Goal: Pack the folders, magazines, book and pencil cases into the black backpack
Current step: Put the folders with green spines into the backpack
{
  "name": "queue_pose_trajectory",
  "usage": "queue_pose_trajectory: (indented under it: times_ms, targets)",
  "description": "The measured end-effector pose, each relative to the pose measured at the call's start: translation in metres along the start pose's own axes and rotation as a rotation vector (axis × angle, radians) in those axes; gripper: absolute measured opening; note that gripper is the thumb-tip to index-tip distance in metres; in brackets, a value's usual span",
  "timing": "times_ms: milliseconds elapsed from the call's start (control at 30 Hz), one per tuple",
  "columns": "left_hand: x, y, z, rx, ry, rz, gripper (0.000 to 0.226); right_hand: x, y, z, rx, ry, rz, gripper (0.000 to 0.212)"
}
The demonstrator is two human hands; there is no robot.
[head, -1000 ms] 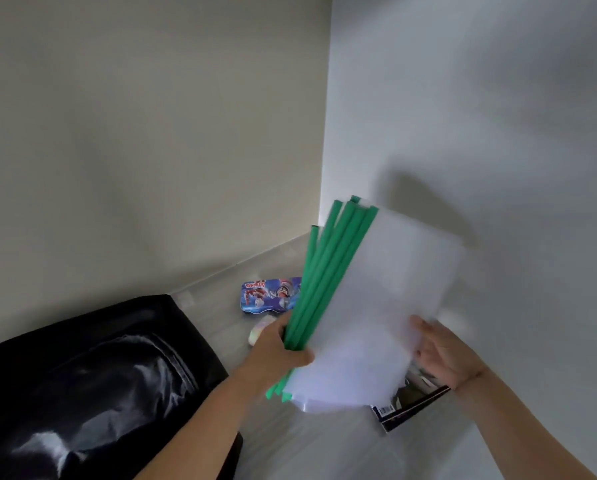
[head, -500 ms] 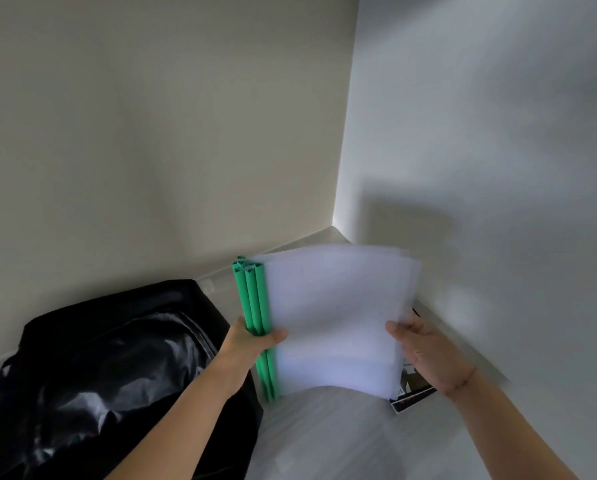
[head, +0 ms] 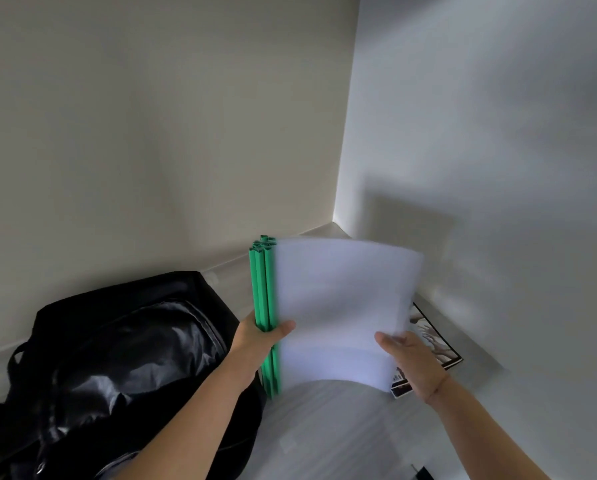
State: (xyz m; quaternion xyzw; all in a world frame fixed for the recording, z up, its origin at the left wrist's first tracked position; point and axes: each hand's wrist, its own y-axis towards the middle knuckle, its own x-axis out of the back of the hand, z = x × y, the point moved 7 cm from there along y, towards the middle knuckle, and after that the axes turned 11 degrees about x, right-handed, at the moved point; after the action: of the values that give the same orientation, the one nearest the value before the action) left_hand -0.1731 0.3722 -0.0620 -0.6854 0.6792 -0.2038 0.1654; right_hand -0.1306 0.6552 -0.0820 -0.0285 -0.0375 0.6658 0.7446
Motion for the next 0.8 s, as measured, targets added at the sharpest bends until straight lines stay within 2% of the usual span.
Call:
queue_pose_trajectory:
  times_ms: [267, 367, 467, 533, 600, 700, 800]
  targets:
    - [0.000, -0.013, 0.014, 0.037, -0.007, -0.024, 0.032, -0.006, -0.004, -0.003, 0.008, -0.182, -0.013, 0.014]
    - [0.013, -0.020, 0.002, 0.009, 0.016, -0.031, 0.035, -0.012, 0.001, 0.020, 0.060, -0.288, 0.043, 0.025]
    - [0.038, -0.031, -0.015, -0.042, 0.018, -0.035, 0.036, -0.037, 0.004, 0.059, 0.153, -0.304, 0.124, 0.025]
    - [0.061, -0.040, -0.027, -0.061, -0.032, -0.065, 0.035, -0.058, 0.008, 0.081, 0.182, -0.294, 0.172, 0.026]
    - [0.085, -0.049, -0.038, -0.053, -0.075, -0.107, 0.031, -0.078, 0.013, 0.096, 0.179, -0.265, 0.195, 0.017]
    - [0.127, -0.064, -0.047, -0.028, -0.114, -0.178, 0.035, -0.117, 0.013, 0.101, 0.095, -0.161, 0.180, 0.015]
    - [0.173, -0.082, -0.036, -0.005, -0.087, -0.258, 0.038, -0.166, 0.000, 0.086, 0.006, -0.021, 0.241, 0.010]
